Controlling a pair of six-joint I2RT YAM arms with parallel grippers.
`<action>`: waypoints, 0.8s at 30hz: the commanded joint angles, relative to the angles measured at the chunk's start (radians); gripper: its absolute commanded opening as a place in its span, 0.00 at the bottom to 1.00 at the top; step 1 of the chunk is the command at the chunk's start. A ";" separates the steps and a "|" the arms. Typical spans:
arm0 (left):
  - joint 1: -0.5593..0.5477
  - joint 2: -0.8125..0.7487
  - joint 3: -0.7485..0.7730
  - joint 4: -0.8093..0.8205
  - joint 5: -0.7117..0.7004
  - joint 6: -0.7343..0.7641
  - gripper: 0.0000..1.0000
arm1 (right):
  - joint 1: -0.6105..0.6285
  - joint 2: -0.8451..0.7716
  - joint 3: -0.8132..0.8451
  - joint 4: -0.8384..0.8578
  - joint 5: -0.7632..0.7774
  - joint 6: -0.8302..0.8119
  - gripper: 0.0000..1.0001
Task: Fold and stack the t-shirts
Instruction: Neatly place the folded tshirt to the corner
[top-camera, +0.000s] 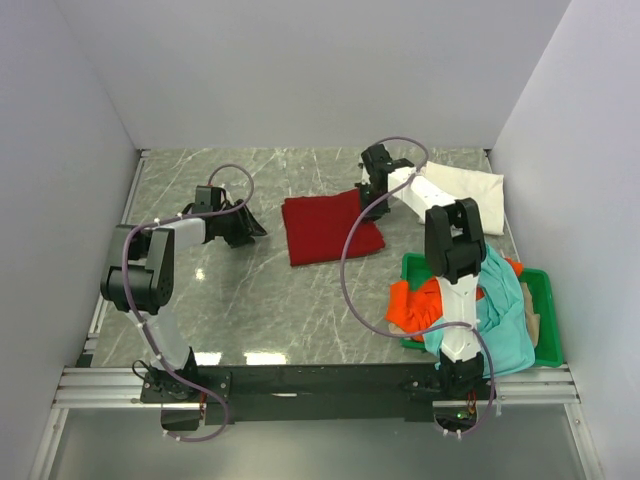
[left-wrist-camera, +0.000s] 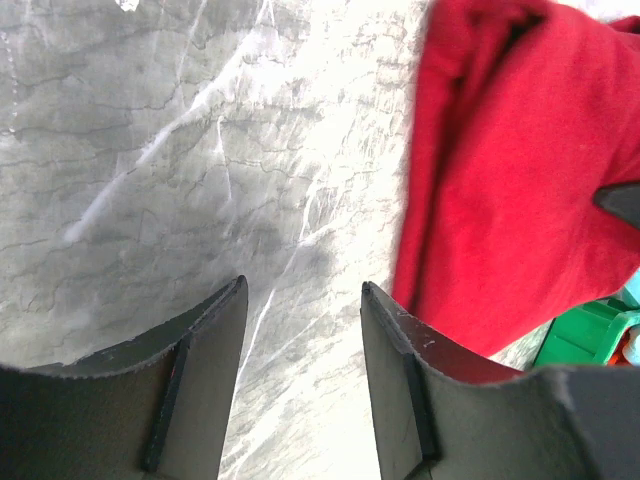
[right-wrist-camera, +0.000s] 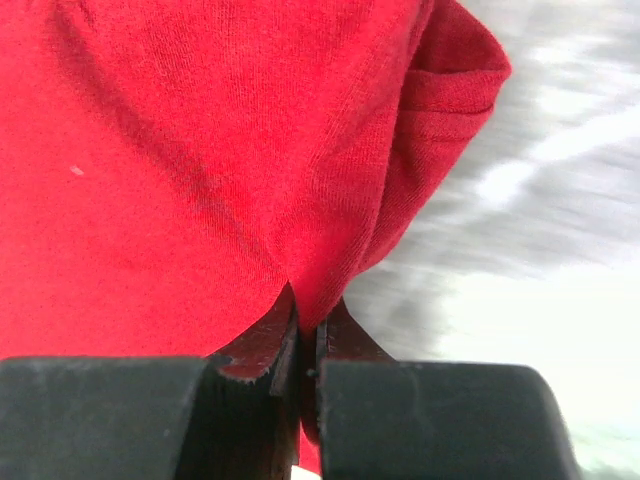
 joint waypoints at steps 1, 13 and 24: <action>-0.001 -0.045 0.007 -0.023 -0.013 0.015 0.55 | -0.028 -0.048 0.062 -0.125 0.263 -0.107 0.00; -0.002 -0.065 -0.052 -0.004 -0.010 0.012 0.55 | -0.097 -0.102 0.100 -0.164 0.509 -0.186 0.00; -0.001 -0.071 -0.085 0.013 -0.015 0.004 0.55 | -0.146 -0.082 0.261 -0.159 0.601 -0.252 0.00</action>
